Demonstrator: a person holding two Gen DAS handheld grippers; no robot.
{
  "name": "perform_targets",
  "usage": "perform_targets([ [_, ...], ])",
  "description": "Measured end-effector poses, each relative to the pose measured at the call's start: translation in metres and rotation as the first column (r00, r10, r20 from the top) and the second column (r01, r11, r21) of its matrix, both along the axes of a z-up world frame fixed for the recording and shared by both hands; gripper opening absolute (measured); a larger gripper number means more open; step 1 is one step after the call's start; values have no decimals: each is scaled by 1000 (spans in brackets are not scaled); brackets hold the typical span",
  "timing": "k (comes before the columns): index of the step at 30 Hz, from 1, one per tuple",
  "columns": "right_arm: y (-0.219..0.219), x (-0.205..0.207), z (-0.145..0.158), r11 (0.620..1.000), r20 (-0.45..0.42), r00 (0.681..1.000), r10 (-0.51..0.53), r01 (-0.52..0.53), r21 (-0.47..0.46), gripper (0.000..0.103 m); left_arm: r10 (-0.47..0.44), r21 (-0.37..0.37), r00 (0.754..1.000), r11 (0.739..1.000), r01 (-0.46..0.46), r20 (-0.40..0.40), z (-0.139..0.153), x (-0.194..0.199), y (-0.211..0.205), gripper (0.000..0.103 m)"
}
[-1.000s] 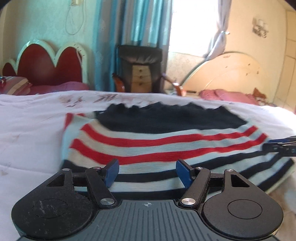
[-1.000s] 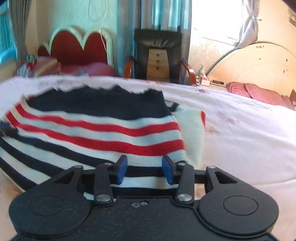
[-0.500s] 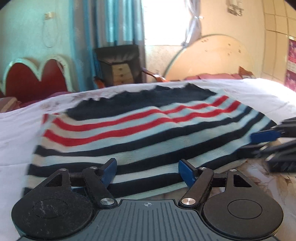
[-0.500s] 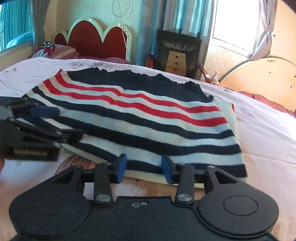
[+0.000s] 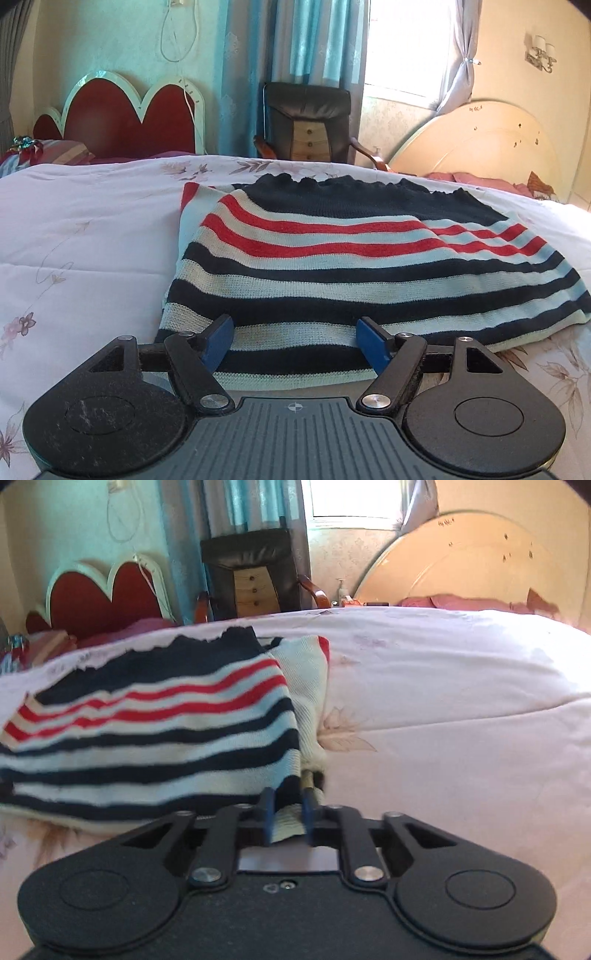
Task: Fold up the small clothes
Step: 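Press the folded sweater flat with both open grippers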
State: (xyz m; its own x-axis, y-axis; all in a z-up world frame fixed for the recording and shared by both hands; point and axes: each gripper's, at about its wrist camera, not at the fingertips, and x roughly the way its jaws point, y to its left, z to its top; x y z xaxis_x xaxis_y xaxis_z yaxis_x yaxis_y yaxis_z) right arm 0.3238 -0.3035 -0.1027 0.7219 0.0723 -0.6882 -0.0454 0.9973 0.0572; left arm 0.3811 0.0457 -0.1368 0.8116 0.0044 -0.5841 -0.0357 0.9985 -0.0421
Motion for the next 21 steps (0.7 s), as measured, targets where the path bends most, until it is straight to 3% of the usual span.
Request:
perform_targets([
  [6, 8, -15, -5, 993, 22, 1000, 22, -19, -114, 13, -14, 14, 1000, 1000, 14, -10, -3, 3, 5, 73],
  [7, 8, -13, -2, 993, 16, 1000, 13, -11, -116, 15, -13, 17, 1000, 1000, 13, -11, -2, 2, 6, 73],
  [8, 8, -13, 3, 993, 24, 1000, -5, 8, -117, 25, -12, 28, 1000, 1000, 12, -7, -1, 1, 5, 73],
  [10, 10, -21, 17, 994, 93, 996, -5, 15, -105, 26, -15, 57, 1000, 998, 15, -3, -3, -2, 5, 74],
  [13, 24, -27, 25, 991, 139, 987, 79, -63, -118, 32, -15, 44, 1000, 999, 15, 0, -5, -4, 8, 74],
  [15, 32, -19, 16, 984, 105, 989, 101, -84, -160, 41, -11, 44, 1000, 999, 12, -7, -5, -2, 8, 76],
  [17, 30, -5, -3, 980, -2, 998, 57, -56, -189, 46, -8, 47, 1000, 999, 8, -14, -4, -1, 7, 76],
  [21, 21, -12, 7, 995, 29, 999, 19, -16, -99, 43, 6, 56, 1000, 998, -4, -22, 6, -7, 7, 76],
])
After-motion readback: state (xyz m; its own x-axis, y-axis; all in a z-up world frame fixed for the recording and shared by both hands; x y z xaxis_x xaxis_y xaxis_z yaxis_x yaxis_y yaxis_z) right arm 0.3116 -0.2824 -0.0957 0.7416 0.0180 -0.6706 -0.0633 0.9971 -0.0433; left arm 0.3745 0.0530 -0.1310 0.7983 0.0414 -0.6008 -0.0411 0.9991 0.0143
